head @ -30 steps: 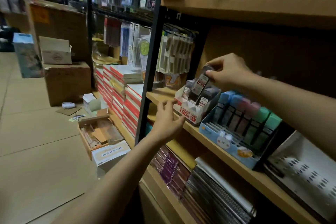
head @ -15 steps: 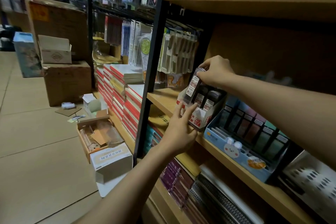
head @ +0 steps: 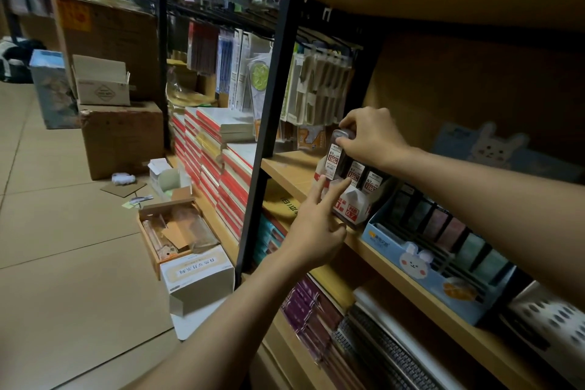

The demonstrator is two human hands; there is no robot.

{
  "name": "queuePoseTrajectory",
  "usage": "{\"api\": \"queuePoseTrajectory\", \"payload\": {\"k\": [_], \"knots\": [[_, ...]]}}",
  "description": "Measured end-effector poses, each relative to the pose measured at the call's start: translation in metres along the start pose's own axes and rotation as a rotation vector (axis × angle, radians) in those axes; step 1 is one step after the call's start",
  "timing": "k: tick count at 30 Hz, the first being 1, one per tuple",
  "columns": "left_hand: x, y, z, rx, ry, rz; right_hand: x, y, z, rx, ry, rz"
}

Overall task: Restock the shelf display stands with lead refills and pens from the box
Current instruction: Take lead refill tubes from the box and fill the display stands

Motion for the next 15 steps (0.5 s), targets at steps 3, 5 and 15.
{"api": "queuePoseTrajectory", "payload": {"k": [3,5,15], "knots": [[0.000,0.002,0.000,-0.006,0.003,-0.015,0.000,0.007,0.009,-0.012,-0.041,0.034],[-0.001,0.004,0.000,-0.004,0.008,-0.031,-0.002,0.014,0.012,-0.018,-0.048,0.096],[-0.004,-0.001,0.008,0.050,0.059,-0.076,-0.004,0.014,0.027,0.035,-0.132,0.207]]}}
Point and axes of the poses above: each hand's wrist, its own z-axis away from the middle knuckle, its own y-axis out of the palm, x = y × z, the point moved 7 cm from there along -z, towards the middle knuckle, and after that the axes turned 1 degree about x, right-handed, at the moved point
